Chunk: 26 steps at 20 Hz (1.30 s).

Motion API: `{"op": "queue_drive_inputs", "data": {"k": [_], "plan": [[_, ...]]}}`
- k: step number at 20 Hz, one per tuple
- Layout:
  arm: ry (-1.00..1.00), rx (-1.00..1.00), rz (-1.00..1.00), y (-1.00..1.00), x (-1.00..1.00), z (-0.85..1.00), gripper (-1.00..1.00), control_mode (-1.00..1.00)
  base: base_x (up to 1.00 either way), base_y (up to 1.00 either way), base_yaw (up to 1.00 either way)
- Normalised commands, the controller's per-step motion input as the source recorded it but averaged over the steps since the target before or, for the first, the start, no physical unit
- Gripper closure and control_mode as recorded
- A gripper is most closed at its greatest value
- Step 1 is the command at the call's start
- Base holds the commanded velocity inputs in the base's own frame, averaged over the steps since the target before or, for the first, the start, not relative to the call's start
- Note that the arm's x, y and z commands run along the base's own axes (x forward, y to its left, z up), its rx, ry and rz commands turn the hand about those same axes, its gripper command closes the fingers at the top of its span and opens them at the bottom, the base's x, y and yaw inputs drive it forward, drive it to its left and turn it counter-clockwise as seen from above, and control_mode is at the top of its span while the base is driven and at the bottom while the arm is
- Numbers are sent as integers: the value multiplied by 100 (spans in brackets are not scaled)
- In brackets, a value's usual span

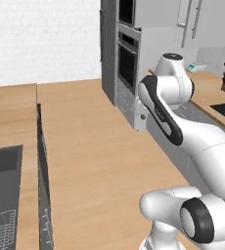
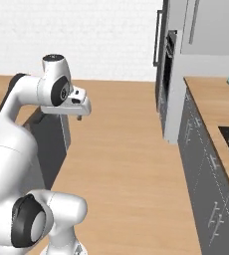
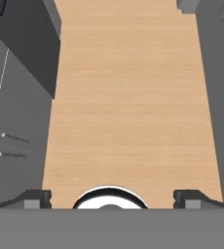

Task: Gather all objects into one cabinet and sort the glasses and bowls to opposite sides.

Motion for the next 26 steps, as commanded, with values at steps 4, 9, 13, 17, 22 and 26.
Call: {"op": "queue_drive_inputs", "data": {"k": [4,9,13,17,22,26], "plan": [[0,0,0,0,0,0,-100,100,100,22,0],[0,0,0,0,0,0,-100,100,100,0,0],[0,0,0,0,0,0,-100,100,99,0,0],[0,0,0,0,0,0,-100,100,81,0,-3],[0,0,0,0,0,0,-100,100,56,-1,-25],[0,0,0,0,0,0,-100,100,37,0,-52]]}}
